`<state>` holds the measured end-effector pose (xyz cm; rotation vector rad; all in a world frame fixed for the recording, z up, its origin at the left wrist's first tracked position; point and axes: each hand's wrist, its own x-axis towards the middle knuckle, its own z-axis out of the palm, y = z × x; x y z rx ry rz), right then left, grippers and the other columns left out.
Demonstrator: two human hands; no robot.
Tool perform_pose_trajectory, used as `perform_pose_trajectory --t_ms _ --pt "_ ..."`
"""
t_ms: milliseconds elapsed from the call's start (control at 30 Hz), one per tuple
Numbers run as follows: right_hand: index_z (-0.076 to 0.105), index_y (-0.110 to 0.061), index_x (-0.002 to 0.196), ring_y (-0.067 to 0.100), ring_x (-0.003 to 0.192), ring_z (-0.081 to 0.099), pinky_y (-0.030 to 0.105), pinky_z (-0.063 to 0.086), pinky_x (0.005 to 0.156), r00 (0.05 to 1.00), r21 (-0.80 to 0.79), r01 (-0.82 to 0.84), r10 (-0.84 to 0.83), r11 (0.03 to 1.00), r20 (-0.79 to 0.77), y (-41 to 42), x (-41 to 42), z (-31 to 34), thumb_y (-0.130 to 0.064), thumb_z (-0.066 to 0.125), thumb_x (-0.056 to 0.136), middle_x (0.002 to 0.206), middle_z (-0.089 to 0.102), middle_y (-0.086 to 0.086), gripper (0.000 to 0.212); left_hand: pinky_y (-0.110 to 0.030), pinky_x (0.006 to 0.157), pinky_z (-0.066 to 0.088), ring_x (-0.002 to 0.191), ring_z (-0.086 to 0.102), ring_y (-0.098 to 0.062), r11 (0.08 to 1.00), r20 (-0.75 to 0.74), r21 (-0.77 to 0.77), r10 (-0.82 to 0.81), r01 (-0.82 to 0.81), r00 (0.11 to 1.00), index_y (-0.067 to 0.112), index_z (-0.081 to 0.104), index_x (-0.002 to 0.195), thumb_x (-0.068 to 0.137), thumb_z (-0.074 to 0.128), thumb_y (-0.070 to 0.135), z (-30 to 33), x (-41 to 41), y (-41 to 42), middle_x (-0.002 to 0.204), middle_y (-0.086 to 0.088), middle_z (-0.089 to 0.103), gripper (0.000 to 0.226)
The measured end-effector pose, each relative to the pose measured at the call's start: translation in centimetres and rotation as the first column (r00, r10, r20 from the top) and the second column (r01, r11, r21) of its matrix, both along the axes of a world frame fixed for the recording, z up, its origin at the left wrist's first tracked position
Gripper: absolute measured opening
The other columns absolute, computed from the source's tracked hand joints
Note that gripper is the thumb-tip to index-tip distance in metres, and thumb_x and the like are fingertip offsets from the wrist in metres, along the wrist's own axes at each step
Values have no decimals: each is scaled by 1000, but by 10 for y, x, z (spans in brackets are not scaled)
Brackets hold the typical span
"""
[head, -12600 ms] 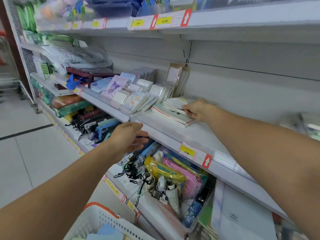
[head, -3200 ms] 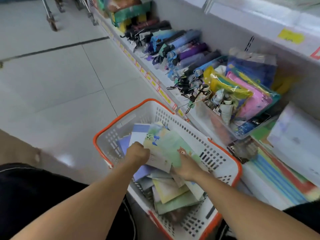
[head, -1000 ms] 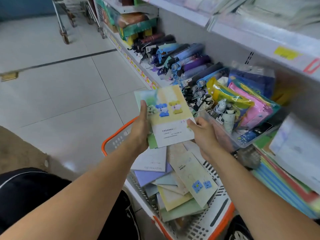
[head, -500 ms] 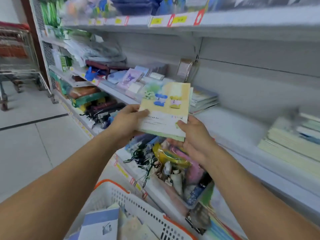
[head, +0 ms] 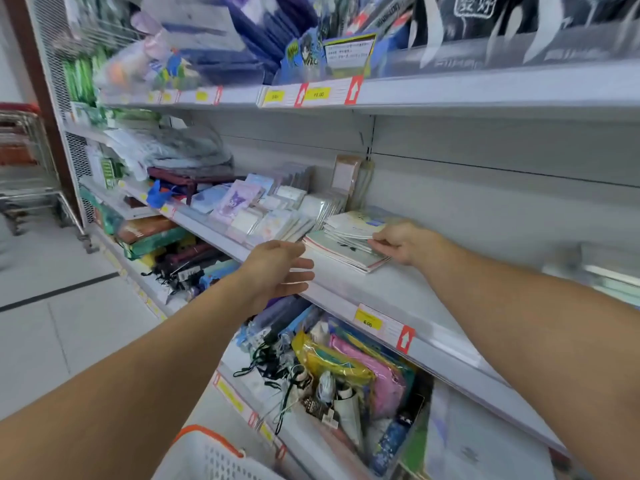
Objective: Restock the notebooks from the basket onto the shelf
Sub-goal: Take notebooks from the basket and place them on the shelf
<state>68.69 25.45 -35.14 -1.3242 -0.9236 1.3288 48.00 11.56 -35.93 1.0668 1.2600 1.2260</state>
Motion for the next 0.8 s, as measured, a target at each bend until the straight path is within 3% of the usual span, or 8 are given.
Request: perform_pose_trajectory --t_ms 100,233,433,500,600,667,733,800 --pt "54 -8 120 19 69 54 31 53 67 867 63 -45 8 997 498 20 0 -13 -4 68 90 95 56 12 33 -27 59 60 76 73 -18 1000 -8 -17 -6 6 1000 14 59 107 98 56 21 -4 3 12 96 -8 73 12" --pt "54 -13 114 23 84 53 31 42 74 570 101 -139 -4 985 821 29 -3 -15 -38 68 91 94 56 11 37 -25 56 57 74 75 -18 999 -39 -22 -49 48 998 13 62 108 96 59 22 -8 10 27 90 -6 76 16" --pt "61 -5 117 30 105 67 36 54 87 576 89 -116 -6 989 817 43 -2 -16 -26 64 87 116 67 14 36 -25 56 57 76 75 -18 997 -48 -9 -76 76 996 14 63 106 96 59 22 -11 20 46 84 -2 77 14" --pt "60 -6 121 29 105 66 32 52 84 527 117 -101 -47 988 849 45 0 -19 -27 64 88 119 67 13 40 -25 57 57 76 75 -18 998 -52 -9 -66 65 996 14 63 105 96 59 22 -15 20 51 84 -3 77 13" --pt "45 -9 141 29 119 58 33 49 98 518 134 -106 -60 985 853 44 0 -25 -34 64 92 134 59 11 58 -25 55 57 75 75 -18 998 -35 -19 -54 53 998 13 62 104 96 59 20 -25 16 52 83 -4 77 11" --pt "40 -7 141 31 121 56 34 48 94 421 153 -83 -104 985 901 29 -2 -26 -35 63 92 134 58 12 61 -24 53 56 73 75 -18 999 -42 -22 -29 29 999 14 62 102 96 59 19 -37 11 48 81 -4 77 9" --pt "42 -11 132 34 109 61 34 44 77 291 348 -33 -324 937 900 -1 -12 -25 -34 64 90 119 63 13 53 -23 51 54 67 74 -15 999 -46 -8 36 -36 998 15 62 100 97 58 20 -54 2 39 79 -3 76 7" --pt "49 -18 122 32 81 62 33 40 64 345 628 -92 -567 772 748 -48 -36 -36 -36 60 87 91 65 7 41 -22 49 52 59 70 -12 993 -52 10 121 -120 991 17 62 95 97 58 22 -80 -11 22 74 -1 73 7"
